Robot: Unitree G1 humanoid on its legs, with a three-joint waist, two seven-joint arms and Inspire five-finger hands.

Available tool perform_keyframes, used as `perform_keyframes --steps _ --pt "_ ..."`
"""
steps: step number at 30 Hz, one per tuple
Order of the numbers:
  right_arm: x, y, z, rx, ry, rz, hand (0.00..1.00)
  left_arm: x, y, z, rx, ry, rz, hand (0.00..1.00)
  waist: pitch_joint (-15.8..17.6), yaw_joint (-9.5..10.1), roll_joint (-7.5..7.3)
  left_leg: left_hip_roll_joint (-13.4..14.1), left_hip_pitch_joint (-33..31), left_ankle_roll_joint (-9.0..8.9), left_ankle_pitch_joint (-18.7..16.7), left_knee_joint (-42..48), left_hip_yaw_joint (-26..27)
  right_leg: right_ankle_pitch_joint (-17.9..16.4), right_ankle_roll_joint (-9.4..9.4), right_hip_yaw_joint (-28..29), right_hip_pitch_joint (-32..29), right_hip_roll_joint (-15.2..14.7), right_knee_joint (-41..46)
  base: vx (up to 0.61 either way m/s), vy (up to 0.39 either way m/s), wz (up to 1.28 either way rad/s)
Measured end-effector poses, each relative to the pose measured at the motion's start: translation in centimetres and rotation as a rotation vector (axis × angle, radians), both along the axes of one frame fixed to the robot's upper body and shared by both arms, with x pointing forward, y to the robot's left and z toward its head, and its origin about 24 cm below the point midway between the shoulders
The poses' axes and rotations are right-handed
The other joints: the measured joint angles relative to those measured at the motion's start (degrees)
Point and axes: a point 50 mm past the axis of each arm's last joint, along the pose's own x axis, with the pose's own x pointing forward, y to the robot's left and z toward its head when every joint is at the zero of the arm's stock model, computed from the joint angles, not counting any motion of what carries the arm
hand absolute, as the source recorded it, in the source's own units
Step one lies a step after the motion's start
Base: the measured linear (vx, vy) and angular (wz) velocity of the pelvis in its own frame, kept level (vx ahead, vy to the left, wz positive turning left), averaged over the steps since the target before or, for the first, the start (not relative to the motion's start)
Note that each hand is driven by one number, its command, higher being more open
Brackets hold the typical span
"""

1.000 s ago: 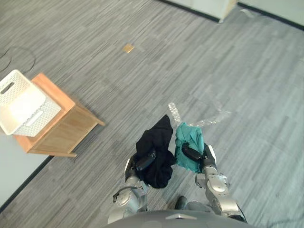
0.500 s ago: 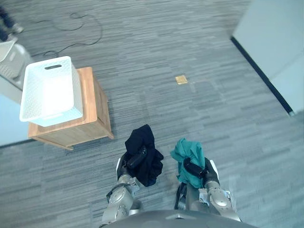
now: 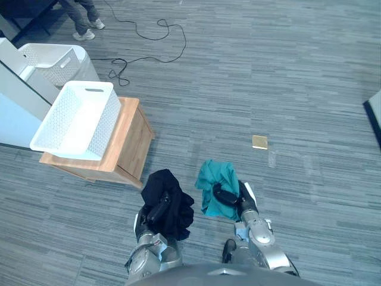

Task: Tidy up the quilt and then pick up the clothes from the bed and put them into the laundry hamper

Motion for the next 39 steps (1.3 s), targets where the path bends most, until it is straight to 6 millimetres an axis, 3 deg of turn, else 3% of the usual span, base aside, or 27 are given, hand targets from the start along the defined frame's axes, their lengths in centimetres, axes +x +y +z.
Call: perform_keyframes --steps 2,4,5,6,7,8,9,10,12,13,14,15,16,19,20,21,22,23,24,25,28,30,32,34,36,37,39 --pt "0.4 -0.3 0.6 0.003 -0.029 -0.015 0.0 0.4 0.0 0.3 -0.004 -0.021 -0.011 0.0 0.25 -0.03 -0.43 -2.53 -2.59 -0.07 -3.25 -7.54 8.66 -1.17 1.39 -2.1 3.29 -1.58 -1.24 0.54 -0.026 0.39" --pt "0.5 -0.9 0.9 -0.001 -0.044 -0.04 0.0 0.9 -0.4 0.8 -0.013 -0.057 -0.04 0.0 0.46 -0.08 -1.03 -6.14 -3.84 0.73 -2.49 -19.77 16.53 -3.0 3.79 -5.06 7.29 -3.36 -2.01 0.52 0.017 0.6" --pt "0.6 -1.3 1.0 -0.007 -0.047 -0.053 0.0 1.1 -0.6 1.2 -0.017 -0.081 -0.054 0.0 0.25 -0.07 -0.78 -8.43 -3.87 5.71 2.18 -29.55 20.9 -4.39 5.59 -6.51 9.91 -3.52 -2.01 0.47 0.047 0.47" --pt "0.6 -1.4 0.8 -0.007 -0.04 -0.06 0.0 1.0 -0.6 1.3 -0.012 -0.083 -0.06 0.0 -0.08 0.29 -1.77 -10.07 -2.41 11.23 2.87 -30.39 22.02 -5.1 6.65 -6.72 11.13 -4.31 -2.0 0.73 0.063 1.04" --pt "1.0 -1.3 1.0 -0.007 -0.049 -0.071 0.0 2.0 -0.3 2.1 -0.002 -0.127 -0.054 0.0 -1.13 -0.53 -4.33 -12.37 -3.0 14.48 2.01 -29.25 23.05 -3.58 6.08 -7.84 11.25 -5.92 -0.39 0.62 0.051 0.87" --pt "0.9 -1.4 0.9 -0.008 -0.045 -0.074 0.0 2.1 -0.2 2.2 -0.002 -0.135 -0.051 0.0 -1.13 -0.55 -4.33 -12.26 -2.98 15.27 1.45 -28.78 22.95 -2.9 5.86 -7.64 11.45 -5.68 -0.15 0.84 0.075 1.2" --pt "1.2 -0.9 1.0 0.011 -0.051 -0.082 0.0 2.7 -0.2 3.0 -0.006 -0.173 -0.036 0.0 -1.12 0.42 -4.78 -12.21 0.1 15.51 -1.37 -27.82 21.27 2.31 5.3 -6.18 13.23 -4.58 3.3 0.47 0.049 0.52" --pt "1.2 -0.8 1.1 0.016 -0.052 -0.083 0.0 2.7 -0.1 3.1 -0.003 -0.176 -0.032 0.0 -1.16 0.58 -4.91 -12.33 1.01 15.39 -1.77 -28.19 21.22 3.09 5.25 -5.74 13.15 -4.68 4.7 0.69 0.094 0.61" --pt "1.2 0.0 1.1 0.05 -0.061 -0.086 0.0 2.4 0.6 3.5 0.037 -0.185 -0.025 0.0 -2.03 0.46 -5.3 -14.14 7.57 11.19 -4.3 -34.23 19.45 9.22 6.9 -2.83 8.75 -6.37 21.23 0.42 0.078 0.55" --pt "0.9 0.4 1.2 0.077 -0.07 -0.094 0.0 2.5 0.9 3.8 0.076 -0.198 -0.049 0.0 -2.77 -0.83 -6.81 -16.77 10.19 9.52 -3.67 -37.7 16.87 12.15 7.52 0.31 2.23 -8.46 36.69 0.47 0.015 1.19" --pt "0.9 0.6 1.3 0.106 -0.078 -0.099 0.0 2.6 0.9 4.0 0.11 -0.202 -0.072 0.0 -3.05 -1.94 -7.3 -18.75 12.78 9.32 -3.55 -39.77 13.95 11.45 6.72 1.44 -3.38 -10.31 48.95 0.47 -0.032 1.35" --pt "0.6 0.6 1.2 0.108 -0.074 -0.102 0.0 2.7 0.8 4.1 0.117 -0.205 -0.082 0.0 -2.99 -2.36 -7.14 -19.43 14.39 9.3 -3.55 -40.65 12.33 10.8 5.68 0.98 -5.34 -11.13 52.82 0.57 -0.118 1.73" --pt "-0.1 0.5 0.8 0.109 -0.053 -0.109 0.0 2.9 0.4 4.5 0.139 -0.22 -0.102 0.0 -3.04 -3.8 -6.2 -20.13 17.82 9.16 -3.48 -42.87 7.04 7.5 1.62 -1.77 -9.1 -12.33 56.42 0.48 -0.125 1.52" --pt "-0.9 0.4 0.3 0.113 -0.027 -0.116 0.0 3.3 0.0 5.3 0.137 -0.258 -0.12 0.0 -3.08 -4.81 -5.28 -19.67 22.13 8.15 -2.88 -45.82 -0.85 1.53 -0.78 -2.29 -15.32 -11.53 51.33 0.45 -0.202 1.68" --pt "-0.9 0.5 0.5 0.116 -0.032 -0.105 0.0 3.6 -0.2 5.6 0.135 -0.276 -0.127 0.0 -2.91 -4.78 -4.75 -18.86 23.53 8.1 -2.86 -46.32 -4.77 -0.96 -1.71 -0.46 -18.05 -9.84 45.0 0.47 -0.383 1.94" --pt "-0.5 0.6 1.4 0.116 -0.074 -0.074 0.0 4.1 -0.5 6.0 0.132 -0.298 -0.137 0.0 -2.82 -4.83 -3.73 -16.88 24.24 7.79 -2.92 -46.33 -9.95 -1.06 -2.05 7.6 -21.3 -4.53 28.57 0.52 -0.496 2.3" --pt "-0.1 0.9 2.3 0.125 -0.115 -0.061 0.0 4.5 -0.7 6.2 0.132 -0.318 -0.143 0.0 -2.94 -5.05 -3.72 -15.83 24.22 5.28 -2.88 -46.31 -12.71 0.84 0.51 16.52 -22.16 -1.65 16.63 0.52 -0.559 2.22" --pt "0.1 1.0 3.0 0.133 -0.145 -0.057 0.0 4.7 -0.8 6.4 0.134 -0.331 -0.151 0.0 -3.2 -5.15 -4.37 -15.65 24.54 1.69 -3.48 -46.25 -14.17 3.48 3.71 22.62 -21.67 -1.3 7.88 0.46 -0.549 1.92" --pt "0.1 1.4 3.7 0.149 -0.18 -0.045 0.0 4.7 -0.7 6.5 0.144 -0.338 -0.161 0.0 -3.42 -5.0 -5.98 -15.55 25.9 -2.82 -6.36 -45.95 -14.99 16.53 6.58 26.15 -20.12 -2.35 1.73 0.47 -0.572 1.62" --pt "0.7 0.8 4.1 0.113 -0.203 -0.021 0.0 4.7 -1.3 5.6 0.117 -0.303 -0.155 0.0 -3.76 -4.07 -2.05 -11.25 25.63 -3.71 -7.88 -44.57 -15.03 15.56 7.38 22.52 -19.4 0.08 4.13 0.37 -0.445 1.23" --pt "1.9 0.7 5.8 0.13 -0.283 -0.023 0.0 4.8 -2.1 5.7 0.118 -0.321 -0.205 0.0 -3.67 -4.63 -0.69 -8.16 22.5 -4.55 -3.6 -40.99 -14.3 13.48 4.98 15.91 -15.89 -0.06 2.52 0.25 -0.346 1.12" --pt "1.9 0.8 6.2 0.136 -0.304 -0.019 0.0 4.9 -2.4 5.7 0.119 -0.326 -0.222 0.0 -3.57 -4.69 -1.31 -6.92 20.74 -4.2 -0.29 -36.65 -8.83 12.06 4.36 11.51 -11.89 -1.69 1.48 0.17 -0.305 1.35" --pt "2.1 1.1 7.3 0.141 -0.349 0.003 0.0 4.9 -2.2 5.7 0.12 -0.325 -0.215 0.0 -3.4 -4.68 -1.75 -4.38 19.95 -3.46 4.49 -31.49 6.03 11.25 4.47 7.06 -6.24 -4.64 -1.42 0.09 -0.162 1.08" --pt "2.3 1.7 8.4 0.151 -0.395 0.038 0.0 4.6 -1.6 5.6 0.129 -0.32 -0.184 0.0 -3.34 -4.1 -2.2 -2.29 20.07 -2.64 5.58 -30.44 16.29 11.46 4.64 5.3 -3.57 -5.77 -4.44 0.07 -0.062 0.65" --pt "2.6 2.1 9.9 0.163 -0.462 0.062 0.0 4.5 -1.3 5.6 0.132 -0.32 -0.172 0.0 -4.31 -4.34 -0.73 -3.39 20.08 -2.71 3.16 -38.0 20.32 12.45 4.54 3.54 -3.29 -5.74 -7.27 0.06 0.033 0.49" --pt "3.2 2.4 10.5 0.165 -0.49 0.077 0.0 4.3 -1.1 5.7 0.134 -0.321 -0.167 0.0 -4.19 -4.33 -0.86 -4.63 19.88 -2.9 3.03 -42.66 20.4 13.14 4.6 3.37 -3.26 -5.9 -8.39 0.04 0.114 0.33" --pt "4.2 2.7 11.6 0.166 -0.536 0.094 0.0 3.9 -0.9 5.4 0.138 -0.306 -0.165 0.0 -3.21 -3.62 -2.56 -6.13 18.48 -3.42 4.07 -46.38 18.28 13.78 5.41 3.34 -2.77 -7.48 -9.16 -0.01 0.138 0.07"
